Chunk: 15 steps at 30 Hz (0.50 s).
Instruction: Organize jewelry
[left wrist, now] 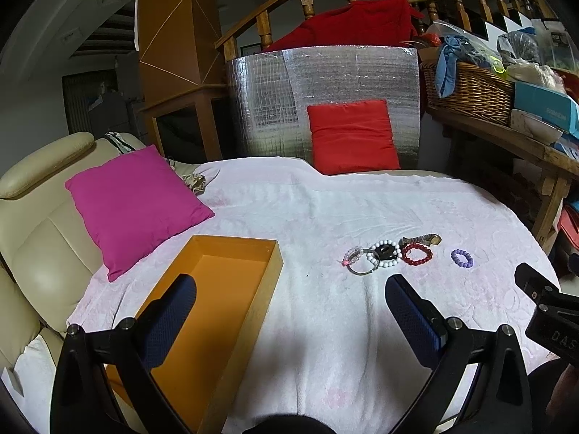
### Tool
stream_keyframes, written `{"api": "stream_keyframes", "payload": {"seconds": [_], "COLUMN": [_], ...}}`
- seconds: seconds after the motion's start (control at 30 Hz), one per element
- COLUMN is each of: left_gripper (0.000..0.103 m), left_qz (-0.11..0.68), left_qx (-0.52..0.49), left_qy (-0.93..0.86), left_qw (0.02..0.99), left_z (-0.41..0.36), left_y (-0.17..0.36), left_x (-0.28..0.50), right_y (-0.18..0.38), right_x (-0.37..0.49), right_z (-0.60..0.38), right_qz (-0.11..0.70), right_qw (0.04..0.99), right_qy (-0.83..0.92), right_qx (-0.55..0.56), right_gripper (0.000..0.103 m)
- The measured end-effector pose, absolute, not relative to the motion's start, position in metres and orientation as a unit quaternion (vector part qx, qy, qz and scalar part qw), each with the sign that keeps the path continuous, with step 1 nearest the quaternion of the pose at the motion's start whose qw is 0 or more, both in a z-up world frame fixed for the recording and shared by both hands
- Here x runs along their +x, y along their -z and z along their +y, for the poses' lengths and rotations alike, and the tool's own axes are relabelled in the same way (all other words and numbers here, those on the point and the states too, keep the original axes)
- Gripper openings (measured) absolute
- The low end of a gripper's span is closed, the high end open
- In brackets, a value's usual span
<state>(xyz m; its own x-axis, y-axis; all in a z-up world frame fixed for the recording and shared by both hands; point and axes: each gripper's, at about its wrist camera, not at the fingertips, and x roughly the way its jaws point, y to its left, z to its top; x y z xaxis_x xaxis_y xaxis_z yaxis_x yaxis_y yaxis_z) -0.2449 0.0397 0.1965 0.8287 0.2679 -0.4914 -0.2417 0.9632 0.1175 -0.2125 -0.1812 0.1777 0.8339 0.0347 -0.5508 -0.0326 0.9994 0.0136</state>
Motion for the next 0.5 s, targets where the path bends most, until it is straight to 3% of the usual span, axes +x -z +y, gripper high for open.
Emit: {"api": "stream_keyframes", "payload": {"seconds": [0.5], "left_gripper": [0.103], "left_qz": [0.263], "left_qx": [0.021], "left_qy": [-0.134], "left_qw": [0.955], "left_z": [0.0442], "left_y": [-0.1946], "left_x": [-0.2406], "right_y": [-0.1781], "right_x": [-0.2030], "right_z": [-0.1751], "right_qz": [0.291], "right_qw": [0.957], "right_qy": [-0.018], "right_qx": [-0.008], "right_gripper": [0.103]}}
